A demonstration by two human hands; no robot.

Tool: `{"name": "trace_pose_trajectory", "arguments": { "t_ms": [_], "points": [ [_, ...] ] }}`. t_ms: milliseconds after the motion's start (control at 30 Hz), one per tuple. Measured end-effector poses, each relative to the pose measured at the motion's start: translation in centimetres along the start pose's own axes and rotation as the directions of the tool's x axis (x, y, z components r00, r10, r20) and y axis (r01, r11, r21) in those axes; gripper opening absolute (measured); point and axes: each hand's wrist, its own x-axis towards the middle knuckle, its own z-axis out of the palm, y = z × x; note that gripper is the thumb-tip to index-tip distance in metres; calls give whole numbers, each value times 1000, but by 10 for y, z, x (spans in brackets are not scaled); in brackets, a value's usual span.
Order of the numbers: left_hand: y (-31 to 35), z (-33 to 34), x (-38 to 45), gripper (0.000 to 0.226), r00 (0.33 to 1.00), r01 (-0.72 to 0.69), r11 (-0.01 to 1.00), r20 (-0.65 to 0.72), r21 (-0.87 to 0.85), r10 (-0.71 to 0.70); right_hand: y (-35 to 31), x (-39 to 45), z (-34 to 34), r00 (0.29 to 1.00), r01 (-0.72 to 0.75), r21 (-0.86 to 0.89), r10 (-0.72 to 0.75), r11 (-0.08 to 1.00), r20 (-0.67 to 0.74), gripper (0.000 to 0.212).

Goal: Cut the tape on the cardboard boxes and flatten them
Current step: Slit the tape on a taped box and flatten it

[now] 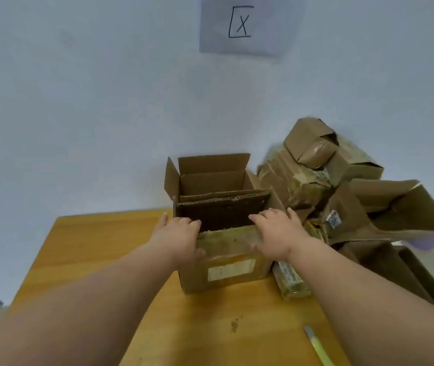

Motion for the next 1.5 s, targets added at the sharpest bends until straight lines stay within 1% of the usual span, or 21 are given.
{"name": "trace_pose_trajectory", "arguments": {
  "t_ms": [67,100,133,200,400,467,533,633,667,733,800,867,933,1000,1100,1167,1233,1300,1333,1433,1500],
  "points": [
    [5,3,12,26,1000,1,999,-20,-49,-2,7,12,3,998,56,-17,-56,998,-19,59],
    [6,4,14,13,1000,21,998,-12,-67,-22,10,17,5,998,68,-6,-68,998,-8,51],
    [3,5,17,13,999,43,997,2,-71,-43,11,21,6,998,69,22,-69,997,7,44],
    [2,0,19,16,997,43,983,75,-180,-30,14,29,6,996,88,80,-87,993,-13,39],
    [-27,-37,23,8,983,42,944,182,-326,19,26,39,-1,952,111,100,-77,989,-298,80],
    [-35,-52,18,7,975,63,913,221,-404,31,22,38,-4,936,117,176,-49,978,-348,87],
    [-44,-64,10,5,962,108,871,271,-479,29,19,35,-5,937,129,334,-4,934,-349,97],
    [-62,-69,-7,8,939,197,805,344,-559,8,16,23,-2,964,57,655,128,754,-232,112],
    [-69,-66,-13,11,930,225,785,368,-578,5,17,17,1,979,-11,755,160,656,-125,118],
    [-82,-59,-25,15,911,286,737,412,-613,-11,19,3,14,974,-227,855,132,467,186,124],
    [-94,-47,-35,15,898,337,693,439,-637,-33,14,-14,31,885,-433,797,31,421,465,120],
    [-101,-33,-44,12,891,365,665,451,-651,-48,2,-25,49,792,-532,715,-31,453,609,104],
    [-107,-17,-46,9,907,367,641,411,-673,-89,-16,-26,68,787,-535,695,-15,481,616,74],
    [-114,1,-43,14,940,337,645,288,-686,-185,-35,-21,81,842,-490,721,51,489,538,50],
    [-124,30,-40,64,933,290,729,13,-620,-360,-59,-9,94,890,-439,723,147,534,431,47],
    [-125,51,-46,90,902,294,711,-61,-640,-427,-67,-3,104,891,-436,644,205,628,404,49],
    [-124,75,-57,101,866,358,649,-22,-671,-500,-71,-3,108,881,-450,609,215,653,421,49],
    [-123,98,-72,102,809,456,565,55,-687,-586,-71,-9,110,864,-481,636,203,603,461,47],
    [-122,107,-79,100,788,503,503,133,-703,-601,-69,-12,111,851,-502,644,197,577,487,47],
    [-114,125,-98,77,730,636,250,465,-730,-501,-62,-22,114,784,-587,635,156,502,601,49],
    [-110,130,-103,60,710,659,124,559,-742,-428,-59,-27,116,754,-621,641,120,451,646,48]
  ]
}}
